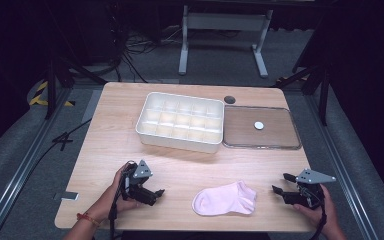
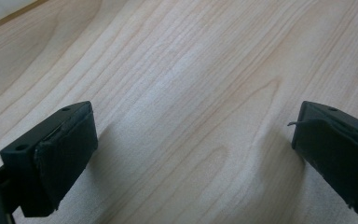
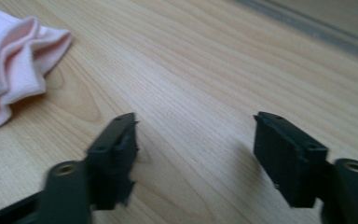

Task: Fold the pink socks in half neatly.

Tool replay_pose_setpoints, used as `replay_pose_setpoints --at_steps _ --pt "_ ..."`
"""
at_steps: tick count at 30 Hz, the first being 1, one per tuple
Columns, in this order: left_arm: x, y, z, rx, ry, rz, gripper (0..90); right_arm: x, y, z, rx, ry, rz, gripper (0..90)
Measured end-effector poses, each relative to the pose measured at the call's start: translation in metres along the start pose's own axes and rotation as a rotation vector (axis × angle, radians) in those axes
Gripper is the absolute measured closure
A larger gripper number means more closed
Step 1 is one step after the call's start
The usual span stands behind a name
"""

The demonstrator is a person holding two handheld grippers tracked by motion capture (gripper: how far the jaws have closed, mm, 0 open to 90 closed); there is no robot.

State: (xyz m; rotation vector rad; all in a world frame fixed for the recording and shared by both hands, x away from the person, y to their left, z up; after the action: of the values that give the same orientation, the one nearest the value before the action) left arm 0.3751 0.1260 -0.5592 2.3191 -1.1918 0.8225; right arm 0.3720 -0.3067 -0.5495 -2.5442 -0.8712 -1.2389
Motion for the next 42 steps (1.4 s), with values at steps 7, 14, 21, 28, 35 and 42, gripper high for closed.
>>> replay_pose_setpoints --at_steps 7,14,21,28,35,42 --pt "0.001 0.001 0.001 -0.023 0.000 0.022 0.3 0.003 0.001 -0.005 0.021 0.033 0.018 37.7" --pt "0.001 0.002 0.000 -0.024 0.005 0.021 1.1 0.010 -0.002 -0.008 0.039 0.057 0.027 41.4" --pt "0.001 0.003 0.000 -0.021 0.007 0.018 3.1 0.034 -0.021 -0.012 0.059 0.084 -0.019 48.3" --pt "0.002 0.003 0.001 -0.026 0.007 0.021 3.0 0.062 -0.054 -0.007 0.136 0.101 -0.079 50.1" --pt "0.003 0.004 0.002 -0.028 0.004 0.027 3.1 0.075 -0.084 0.001 0.193 0.090 -0.133 52.8" --pt "0.006 0.007 0.002 -0.024 0.000 0.017 7.0 0.085 -0.117 0.011 0.249 0.070 -0.196 66.1"
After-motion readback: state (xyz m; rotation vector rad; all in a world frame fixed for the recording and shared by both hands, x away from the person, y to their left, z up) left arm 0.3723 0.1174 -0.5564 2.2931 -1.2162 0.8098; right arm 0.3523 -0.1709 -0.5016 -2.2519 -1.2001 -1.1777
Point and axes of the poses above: each handheld gripper's, and its own axes: z roughly forward along the jaws, x roughly out of its top, y roughly to its right, the point moved 10 cm from there along z, roughly forward along the jaws, and after that the axes turned 6 degrees about -x, right-handed, at the moved point
